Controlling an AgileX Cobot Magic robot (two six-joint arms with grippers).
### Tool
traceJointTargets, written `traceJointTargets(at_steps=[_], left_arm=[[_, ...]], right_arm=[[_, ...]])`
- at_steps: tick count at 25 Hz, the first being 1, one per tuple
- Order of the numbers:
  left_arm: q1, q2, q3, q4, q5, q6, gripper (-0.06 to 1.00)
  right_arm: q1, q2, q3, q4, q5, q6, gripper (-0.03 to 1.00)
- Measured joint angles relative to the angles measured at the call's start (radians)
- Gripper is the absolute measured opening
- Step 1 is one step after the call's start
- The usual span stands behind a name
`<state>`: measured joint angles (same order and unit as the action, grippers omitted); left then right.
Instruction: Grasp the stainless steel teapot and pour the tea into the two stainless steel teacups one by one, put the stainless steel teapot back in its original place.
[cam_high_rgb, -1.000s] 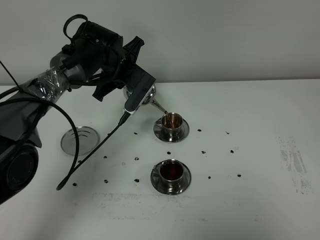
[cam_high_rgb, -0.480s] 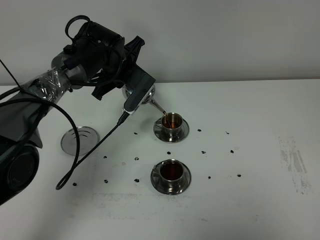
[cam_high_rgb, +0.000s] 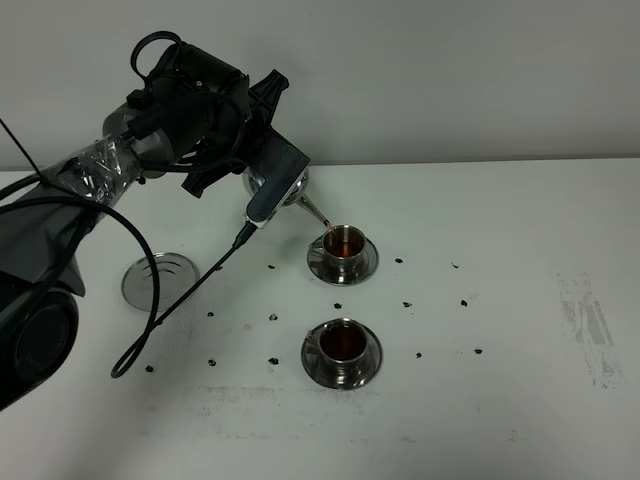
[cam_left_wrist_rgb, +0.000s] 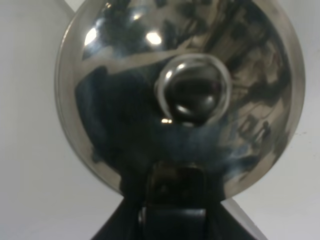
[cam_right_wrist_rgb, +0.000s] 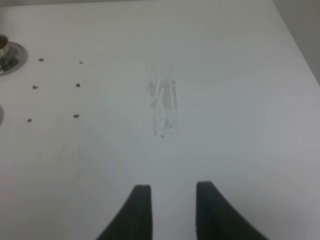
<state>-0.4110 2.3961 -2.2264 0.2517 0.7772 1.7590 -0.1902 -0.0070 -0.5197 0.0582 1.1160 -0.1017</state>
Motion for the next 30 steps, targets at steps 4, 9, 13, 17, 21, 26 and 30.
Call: traceJointTargets(at_steps=[4, 9, 13, 17, 21, 26, 30], left_arm=[[-0.005, 0.0, 0.0, 0.007, -0.004, 0.001, 0.22], [-0.009, 0.001, 0.0, 0.012, -0.007, 0.0, 0.22], [-0.009, 0.002, 0.0, 0.023, -0.007, 0.0, 0.22], [-0.009, 0.002, 0.0, 0.025, -0.013, 0.001, 0.22], [-0.01, 0.002, 0.0, 0.025, -0.017, 0.001, 0.22], [-0.017, 0.003, 0.0, 0.03, -0.027, 0.001, 0.22], [-0.018, 0.003, 0.0, 0.033, -0.029, 0.001, 0.22]], right_arm=[[0.0, 0.0, 0.0, 0.0, 0.0, 0.0, 0.21], [0.0, 0.0, 0.0, 0.0, 0.0, 0.0, 0.21], [0.0, 0.0, 0.0, 0.0, 0.0, 0.0, 0.21], [0.0, 0.0, 0.0, 0.0, 0.0, 0.0, 0.21], [0.0, 0.0, 0.0, 0.0, 0.0, 0.0, 0.21], [0.0, 0.0, 0.0, 0.0, 0.0, 0.0, 0.21], [0.0, 0.0, 0.0, 0.0, 0.0, 0.0, 0.21]])
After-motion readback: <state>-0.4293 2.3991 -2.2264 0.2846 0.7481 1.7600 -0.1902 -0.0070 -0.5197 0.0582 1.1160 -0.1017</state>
